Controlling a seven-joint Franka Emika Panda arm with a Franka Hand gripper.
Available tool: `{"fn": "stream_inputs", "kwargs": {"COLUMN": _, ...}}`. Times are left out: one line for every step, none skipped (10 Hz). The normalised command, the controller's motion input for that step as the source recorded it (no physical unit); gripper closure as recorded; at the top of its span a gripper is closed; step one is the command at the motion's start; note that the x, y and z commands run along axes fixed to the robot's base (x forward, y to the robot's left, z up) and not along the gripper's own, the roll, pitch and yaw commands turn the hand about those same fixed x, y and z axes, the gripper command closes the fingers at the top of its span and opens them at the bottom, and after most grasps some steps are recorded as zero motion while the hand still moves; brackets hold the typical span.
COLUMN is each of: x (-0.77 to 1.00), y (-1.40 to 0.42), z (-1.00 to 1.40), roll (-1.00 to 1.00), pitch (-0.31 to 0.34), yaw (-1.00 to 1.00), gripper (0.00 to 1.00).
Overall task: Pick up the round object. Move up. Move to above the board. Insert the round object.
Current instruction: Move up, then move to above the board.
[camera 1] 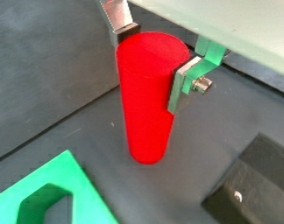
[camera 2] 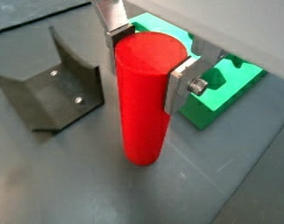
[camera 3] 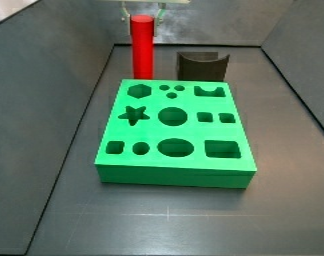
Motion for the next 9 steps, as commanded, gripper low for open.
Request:
{"fn": "stream_inputs", "kwargs": {"x": 0.0, "y": 0.0, "z": 0.83, "roll": 0.0, "pitch": 0.0, "yaw": 0.0, "gripper": 1.0}}
{"fn": "stream_inputs", "kwargs": {"x": 0.01, "y": -0.06, "z": 0.82, "roll": 0.0, "pitch": -0.003, "yaw": -0.01, "gripper": 1.0}}
{"fn": "stream_inputs", "kwargs": {"x": 0.01, "y": -0.05, "z": 0.72, "roll": -0.01, "pitch": 0.011, "yaw": -0.01, "gripper": 1.0}}
{"fn": "stream_inputs", "kwargs": {"x": 0.01, "y": -0.03, "z": 0.53, "roll": -0.02, "pitch": 0.028, "yaw": 0.0, "gripper": 1.0}}
{"fn": "stream_inputs", "kwargs": {"x": 0.01, "y": -0.02, "z": 0.37, "roll": -0.02, "pitch": 0.041, "yaw": 0.01, "gripper": 1.0}}
{"fn": "stream_inputs", "kwargs": {"x": 0.01, "y": -0.02, "z": 0.2, "roll": -0.03, "pitch": 0.056, "yaw": 0.01, "gripper": 1.0}}
{"fn": "stream_inputs", "kwargs": {"x": -0.9, "y": 0.9, "z": 1.0, "roll": -0.37, "pitch": -0.026, "yaw": 0.13, "gripper": 1.0}}
{"fn": "stream_inputs", "kwargs": {"x": -0.91, "y": 0.91, "z": 1.0, "roll": -0.37, "pitch": -0.049, "yaw": 0.11, "gripper": 1.0}}
{"fn": "stream_inputs", "kwargs": {"x": -0.85, "y": 0.77, "z": 0.95, "roll": -0.36, "pitch": -0.077, "yaw": 0.06, "gripper": 1.0}}
